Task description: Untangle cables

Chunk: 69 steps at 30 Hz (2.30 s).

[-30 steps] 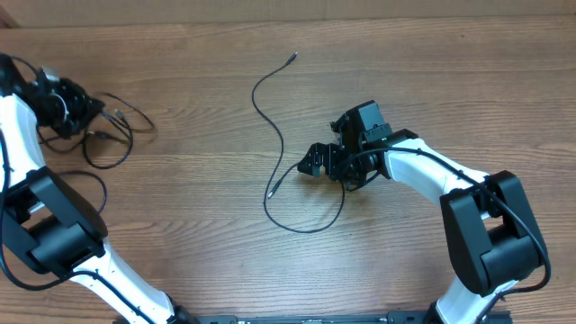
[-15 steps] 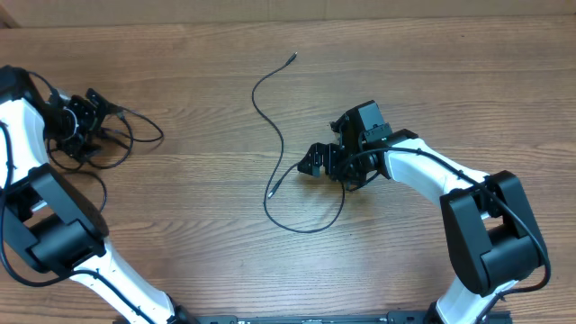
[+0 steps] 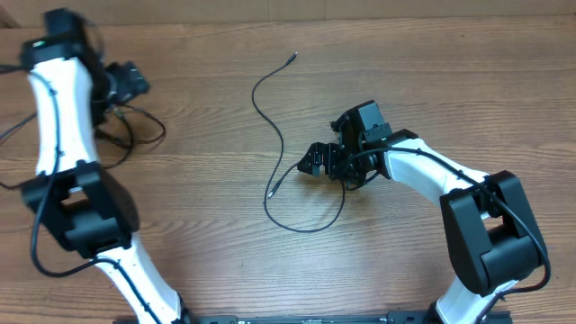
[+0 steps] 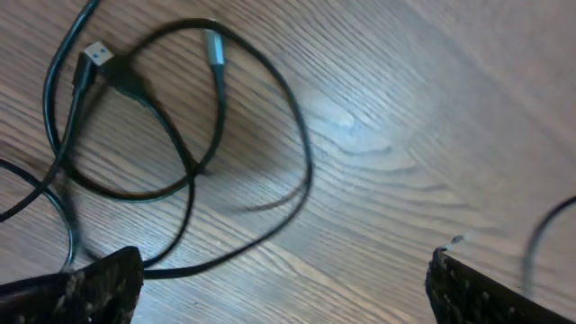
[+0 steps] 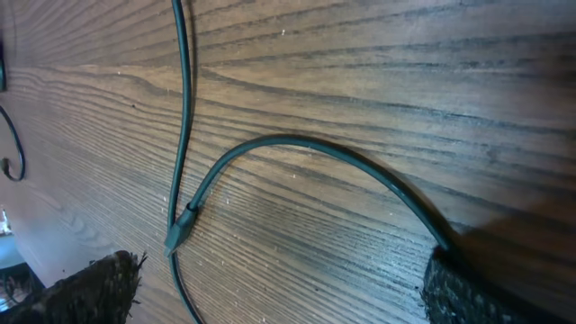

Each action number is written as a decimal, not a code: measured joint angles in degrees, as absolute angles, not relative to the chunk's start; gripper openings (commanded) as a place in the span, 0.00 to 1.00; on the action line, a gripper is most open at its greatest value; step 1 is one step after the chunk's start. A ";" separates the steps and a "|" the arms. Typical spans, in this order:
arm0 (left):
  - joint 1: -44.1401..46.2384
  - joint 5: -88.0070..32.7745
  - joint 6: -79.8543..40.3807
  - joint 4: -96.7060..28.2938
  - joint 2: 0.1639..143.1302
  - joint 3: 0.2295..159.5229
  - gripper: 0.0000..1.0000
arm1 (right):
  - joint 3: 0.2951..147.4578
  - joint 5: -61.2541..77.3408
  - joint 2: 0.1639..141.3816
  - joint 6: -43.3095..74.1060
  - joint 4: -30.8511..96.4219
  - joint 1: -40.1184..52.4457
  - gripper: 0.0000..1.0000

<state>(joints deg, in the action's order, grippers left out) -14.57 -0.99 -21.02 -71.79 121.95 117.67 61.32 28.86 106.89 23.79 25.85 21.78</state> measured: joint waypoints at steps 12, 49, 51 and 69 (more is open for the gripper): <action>0.64 5.50 -18.46 -71.50 121.95 117.64 0.96 | 61.32 28.47 106.89 23.86 25.67 21.78 1.00; 16.14 -0.86 -6.07 -35.68 133.34 117.25 1.00 | 60.29 39.24 107.13 28.56 39.97 11.99 1.00; 16.14 -0.60 -5.96 -34.54 133.75 117.25 1.00 | 60.31 39.22 107.11 28.40 40.07 10.55 1.00; 15.77 -3.27 -1.28 -35.22 143.52 118.58 0.97 | 60.38 37.63 106.89 27.66 42.00 -12.12 1.00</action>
